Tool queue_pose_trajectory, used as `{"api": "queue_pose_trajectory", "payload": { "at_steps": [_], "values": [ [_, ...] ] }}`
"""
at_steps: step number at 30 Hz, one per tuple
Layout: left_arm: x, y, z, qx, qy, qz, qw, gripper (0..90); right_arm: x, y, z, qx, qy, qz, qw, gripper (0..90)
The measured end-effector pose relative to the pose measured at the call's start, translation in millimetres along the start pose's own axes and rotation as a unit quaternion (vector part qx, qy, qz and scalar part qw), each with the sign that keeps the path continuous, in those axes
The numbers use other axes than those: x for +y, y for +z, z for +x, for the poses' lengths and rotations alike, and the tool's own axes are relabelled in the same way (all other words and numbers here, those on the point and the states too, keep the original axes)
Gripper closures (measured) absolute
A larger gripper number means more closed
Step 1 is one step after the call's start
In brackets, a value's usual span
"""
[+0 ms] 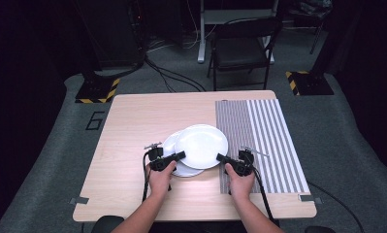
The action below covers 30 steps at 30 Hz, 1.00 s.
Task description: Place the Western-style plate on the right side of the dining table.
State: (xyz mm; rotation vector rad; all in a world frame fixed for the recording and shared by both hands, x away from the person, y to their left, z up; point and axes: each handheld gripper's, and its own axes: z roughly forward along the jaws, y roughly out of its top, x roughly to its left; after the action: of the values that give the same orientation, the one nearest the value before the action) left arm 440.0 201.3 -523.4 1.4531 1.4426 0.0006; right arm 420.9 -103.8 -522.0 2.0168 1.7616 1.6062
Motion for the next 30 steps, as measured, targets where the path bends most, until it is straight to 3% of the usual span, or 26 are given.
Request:
{"api": "queue_pose_trajectory", "payload": {
  "at_steps": [7, 27, 30],
  "values": [
    [-0.4, -2.1, -1.7, 0.006, 0.009, -0.008, 0.9999, 65.6, -1.2, 0.4, 7.2, -0.008, -0.015, 0.0, 0.9999, 66.9],
    [4.0, -12.8, -14.5, 0.005, 0.054, -0.034, 0.9979, 62.4, 5.2, -9.5, 18.7, 0.004, -0.05, -0.015, 0.9986, 65.0],
    [4.7, -13.9, -15.9, 0.004, 0.052, -0.038, 0.9979, 62.2, 7.1, -10.5, 21.1, 0.004, -0.057, -0.016, 0.9982, 64.8]
  ]
}}
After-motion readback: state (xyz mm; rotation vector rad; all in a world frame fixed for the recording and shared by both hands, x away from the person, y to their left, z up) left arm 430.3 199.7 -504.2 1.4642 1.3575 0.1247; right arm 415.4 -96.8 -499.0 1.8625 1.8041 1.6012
